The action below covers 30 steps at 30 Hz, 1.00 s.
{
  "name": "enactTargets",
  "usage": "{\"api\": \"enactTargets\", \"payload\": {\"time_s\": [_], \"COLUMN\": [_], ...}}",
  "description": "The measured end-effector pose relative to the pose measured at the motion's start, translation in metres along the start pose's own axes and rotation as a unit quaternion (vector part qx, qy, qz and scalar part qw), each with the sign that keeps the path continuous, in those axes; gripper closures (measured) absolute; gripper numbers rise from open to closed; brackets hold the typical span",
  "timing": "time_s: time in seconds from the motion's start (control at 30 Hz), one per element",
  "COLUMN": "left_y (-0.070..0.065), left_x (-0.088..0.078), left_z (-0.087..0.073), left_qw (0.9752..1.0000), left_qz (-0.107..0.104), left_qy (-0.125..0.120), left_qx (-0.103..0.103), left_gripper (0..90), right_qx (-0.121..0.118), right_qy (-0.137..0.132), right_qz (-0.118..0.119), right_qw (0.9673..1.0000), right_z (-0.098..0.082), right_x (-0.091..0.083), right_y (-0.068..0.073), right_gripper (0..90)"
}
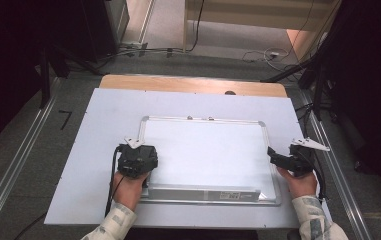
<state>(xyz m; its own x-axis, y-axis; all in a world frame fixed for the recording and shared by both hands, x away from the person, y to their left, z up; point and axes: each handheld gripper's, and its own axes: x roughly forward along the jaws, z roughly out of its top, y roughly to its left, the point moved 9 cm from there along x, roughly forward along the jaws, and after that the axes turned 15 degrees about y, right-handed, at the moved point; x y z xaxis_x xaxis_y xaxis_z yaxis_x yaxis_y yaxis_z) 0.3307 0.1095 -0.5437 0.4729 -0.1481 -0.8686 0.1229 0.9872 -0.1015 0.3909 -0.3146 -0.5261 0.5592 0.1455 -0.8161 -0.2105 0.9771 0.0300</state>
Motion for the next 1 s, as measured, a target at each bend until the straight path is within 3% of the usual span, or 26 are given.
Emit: {"api": "enactTargets", "payload": {"time_s": [0.17,0.23,0.33,0.53,0.6,0.77,1.0], "left_y": [-0.006,-0.008,-0.008,-0.007,-0.005,0.010,0.050], "left_x": [0.011,0.011,0.011,-0.002,-0.008,-0.022,-0.030], "left_z": [-0.008,-0.009,-0.009,-0.005,-0.005,-0.008,-0.016], "left_qw": [0.9999,1.0000,1.0000,0.9997,0.9995,0.9987,0.9977], "left_qz": [-0.004,0.005,-0.001,-0.010,-0.018,-0.028,-0.020], "left_qy": [0.013,0.008,0.007,-0.020,-0.026,-0.042,-0.053], "left_qx": [-0.003,0.002,-0.001,0.004,0.003,-0.006,-0.036], "left_gripper": [39.0,38.6,37.9,37.4,33.6,29.8,26.9], "right_qx": [-0.002,0.001,0.001,0.002,0.002,0.007,0.015], "right_qy": [-0.002,-0.001,-0.001,-0.002,-0.002,-0.004,-0.007], "right_qz": [0.001,-0.001,0.000,0.001,0.000,0.000,-0.002], "right_qw": [1.0000,1.0000,1.0000,1.0000,1.0000,1.0000,0.9999], "right_z": [0.000,-0.001,-0.001,-0.001,-0.001,-0.002,-0.007], "right_x": [-0.001,-0.001,-0.001,-0.001,-0.002,-0.004,-0.010], "right_y": [0.000,-0.001,-0.001,-0.002,-0.002,-0.005,-0.010], "right_gripper": [12.2,12.2,12.2,12.2,12.2,12.2,12.2]}}
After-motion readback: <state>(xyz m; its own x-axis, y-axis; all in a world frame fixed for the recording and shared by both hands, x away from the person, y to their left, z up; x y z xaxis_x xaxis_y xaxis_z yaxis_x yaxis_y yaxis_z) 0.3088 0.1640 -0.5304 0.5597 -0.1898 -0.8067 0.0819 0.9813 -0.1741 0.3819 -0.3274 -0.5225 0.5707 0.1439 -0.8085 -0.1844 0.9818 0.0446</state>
